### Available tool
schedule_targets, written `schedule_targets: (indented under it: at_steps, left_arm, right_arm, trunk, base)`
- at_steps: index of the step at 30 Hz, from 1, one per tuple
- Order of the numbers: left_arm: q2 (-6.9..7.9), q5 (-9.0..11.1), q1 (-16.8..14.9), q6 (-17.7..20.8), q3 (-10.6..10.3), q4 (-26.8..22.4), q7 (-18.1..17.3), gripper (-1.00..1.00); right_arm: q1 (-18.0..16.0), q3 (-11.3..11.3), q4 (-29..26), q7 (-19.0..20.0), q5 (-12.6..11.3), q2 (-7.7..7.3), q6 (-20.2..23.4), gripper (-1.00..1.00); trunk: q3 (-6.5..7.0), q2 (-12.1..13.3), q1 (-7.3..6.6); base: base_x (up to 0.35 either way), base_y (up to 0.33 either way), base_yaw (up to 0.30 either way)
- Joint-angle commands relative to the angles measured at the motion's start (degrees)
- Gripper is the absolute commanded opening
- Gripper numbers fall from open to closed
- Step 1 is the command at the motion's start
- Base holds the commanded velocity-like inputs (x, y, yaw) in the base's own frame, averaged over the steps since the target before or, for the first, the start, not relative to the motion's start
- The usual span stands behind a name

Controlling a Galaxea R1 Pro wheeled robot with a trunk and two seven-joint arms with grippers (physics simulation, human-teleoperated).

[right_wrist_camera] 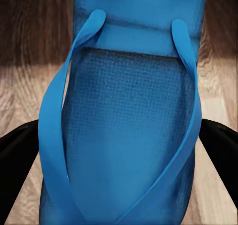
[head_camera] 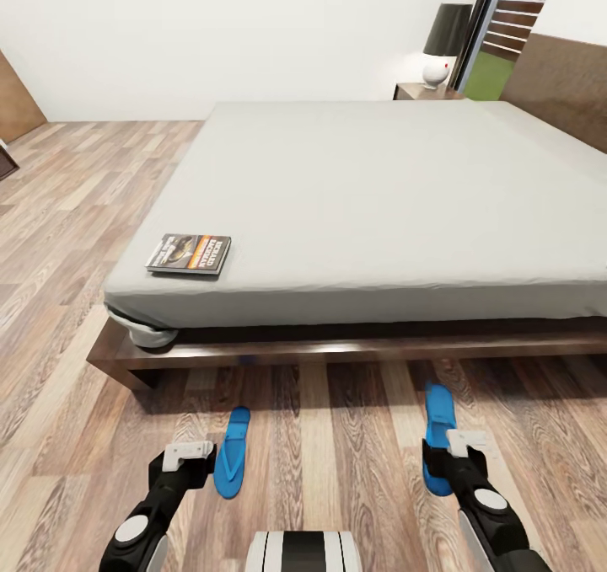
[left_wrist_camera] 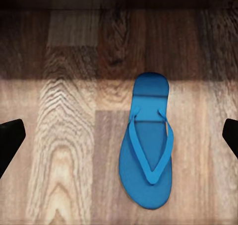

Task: In the bedroom, move the book from the bed onto either nightstand, and place the two sandals side by side next to the bed.

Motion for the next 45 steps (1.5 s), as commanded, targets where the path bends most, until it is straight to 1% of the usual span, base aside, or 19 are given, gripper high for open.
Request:
schedule_targets:
  at_steps: [1,6,9,10,11,12,13,14,15,17,23,28,45]
  left_arm:
    - [0.05,0.3,0.0,0.4,-0.1,-0.2,0.4,1.0]
    - [0.06,0.3,0.0,0.6,-0.2,-0.2,0.4,1.0]
    - [-0.01,0.3,0.0,0.6,-0.2,-0.2,0.4,1.0]
    - [-0.03,0.4,0.0,0.6,-0.2,-0.1,0.4,1.0]
    - [-0.03,0.4,0.0,0.6,-0.2,-0.1,0.4,1.0]
    - [-0.04,0.5,0.0,0.6,-0.2,0.0,0.4,1.0]
    - [-0.04,0.5,0.0,0.6,-0.2,0.0,0.4,1.0]
    - [-0.04,0.5,0.0,0.6,-0.2,0.0,0.4,1.0]
    - [-0.04,0.5,0.0,0.6,-0.2,0.1,0.4,1.0]
    - [-0.04,0.5,0.0,0.6,-0.2,0.1,0.4,1.0]
    - [-0.04,0.5,0.0,0.7,-0.2,0.1,0.4,1.0]
    - [-0.14,0.5,0.0,0.7,-0.2,0.0,0.4,1.0]
    - [-0.21,0.6,0.0,0.7,-0.2,0.0,0.4,1.0]
  right_arm:
    - [-2.0,0.2,1.6,-0.8,-0.7,-0.09,0.5,-1.0]
    - [-9.4,0.6,11.2,-0.8,-0.8,-0.06,0.6,-1.0]
    - [-11.1,2.7,13.7,-1.1,-0.9,0.53,0.8,-1.0]
    - [-11.5,4.0,14.0,-2.0,-0.7,1.95,1.9,-1.0]
    - [-11.6,4.3,14.0,-3.3,-0.7,2.83,3.0,-1.0]
    - [-11.7,4.8,14.0,-6.4,-0.8,4.74,6.0,-1.0]
    - [-11.7,5.0,13.9,-6.7,-0.8,5.0,6.5,-1.0]
    - [-11.7,5.9,13.8,-6.8,-0.9,5.23,6.9,-1.0]
    - [-11.8,7.3,13.8,-5.8,-1.2,5.35,7.3,-1.0]
    - [-11.7,7.6,13.8,-5.4,-1.3,5.37,7.4,-1.0]
    - [-11.7,7.6,13.6,-5.3,-1.6,5.41,7.4,-1.0]
    - [-11.7,7.6,13.4,-5.3,-1.6,5.47,7.4,-1.0]
    - [-11.8,7.6,13.4,-5.2,-1.7,5.47,7.5,-1.0]
  trunk:
    - [-0.04,0.0,-0.01]
    - [-0.04,0.0,-0.01]
    - [-0.04,0.0,-0.01]
    - [-0.04,0.0,-0.01]
    - [-0.04,0.0,-0.01]
    - [-0.04,0.0,-0.01]
    - [-0.04,0.0,-0.01]
    - [-0.04,0.0,-0.01]
    - [-0.04,0.0,-0.01]
    - [-0.04,0.0,-0.01]
    - [-0.04,0.0,-0.01]
    - [-0.04,0.0,-0.01]
    - [-0.04,0.0,-0.01]
  base:
    - [0.0,0.0,0.0]
    - [0.0,0.0,0.0]
    - [0.0,0.0,0.0]
    - [0.0,0.0,0.0]
    - [0.0,0.0,0.0]
    - [0.0,0.0,0.0]
    - [0.0,0.0,0.0]
    - [0.0,0.0,0.0]
    - [0.0,0.0,0.0]
    - [0.0,0.051,0.0]
    - [0.0,0.224,0.0]
    - [0.0,0.101,0.0]
    - [0.0,0.283,0.0]
